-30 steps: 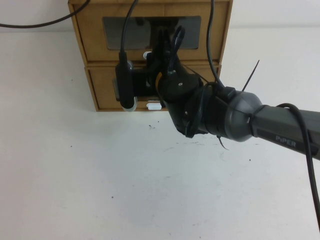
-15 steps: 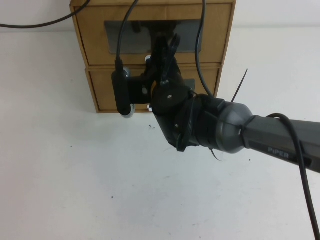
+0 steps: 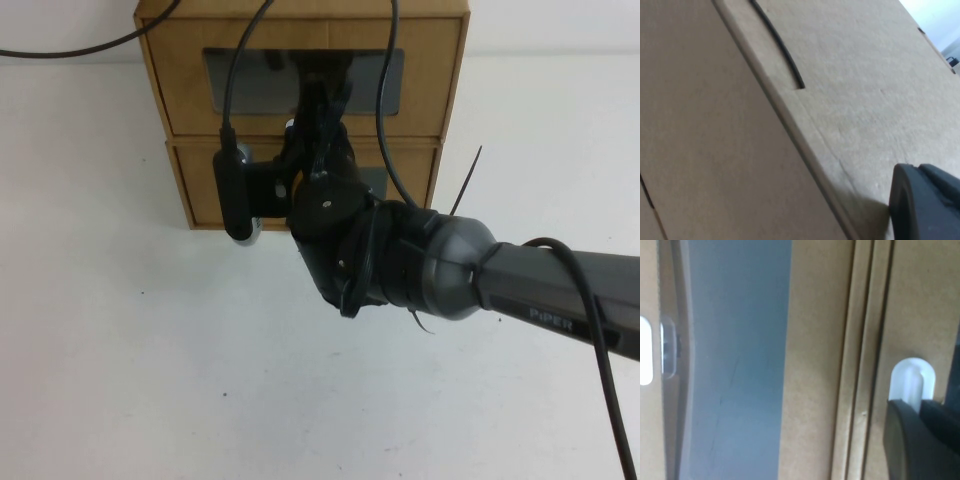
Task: Open the shoe box
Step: 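Pull the top drawer of the cardboard box fully open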
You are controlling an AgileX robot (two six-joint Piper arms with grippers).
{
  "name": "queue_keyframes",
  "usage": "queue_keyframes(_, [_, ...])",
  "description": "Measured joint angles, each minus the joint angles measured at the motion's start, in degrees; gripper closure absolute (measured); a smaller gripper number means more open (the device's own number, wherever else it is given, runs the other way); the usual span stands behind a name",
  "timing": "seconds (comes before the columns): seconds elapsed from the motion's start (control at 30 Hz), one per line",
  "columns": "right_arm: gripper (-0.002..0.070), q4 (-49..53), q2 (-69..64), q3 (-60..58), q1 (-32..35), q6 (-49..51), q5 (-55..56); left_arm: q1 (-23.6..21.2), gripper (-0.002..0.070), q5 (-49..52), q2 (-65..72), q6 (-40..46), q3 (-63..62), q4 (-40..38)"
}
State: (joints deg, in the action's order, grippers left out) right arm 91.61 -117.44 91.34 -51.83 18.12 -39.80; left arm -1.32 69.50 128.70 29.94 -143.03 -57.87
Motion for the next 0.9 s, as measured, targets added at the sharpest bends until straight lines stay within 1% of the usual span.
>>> queue_keyframes(0.43, [0.0673, -0.34, 0.12, 0.00, -0.70, -1.09, -1.03, 0.00, 0.0680, -0.29, 0.42, -0.44, -0.11, -0.87])
queue_keyframes(0.9, [0.0673, -7.49, 2.62, -1.19, -2.80, -6.28, -1.50, 0.00, 0.0680, -0.50, 0.42, -0.91, -0.11, -0.87])
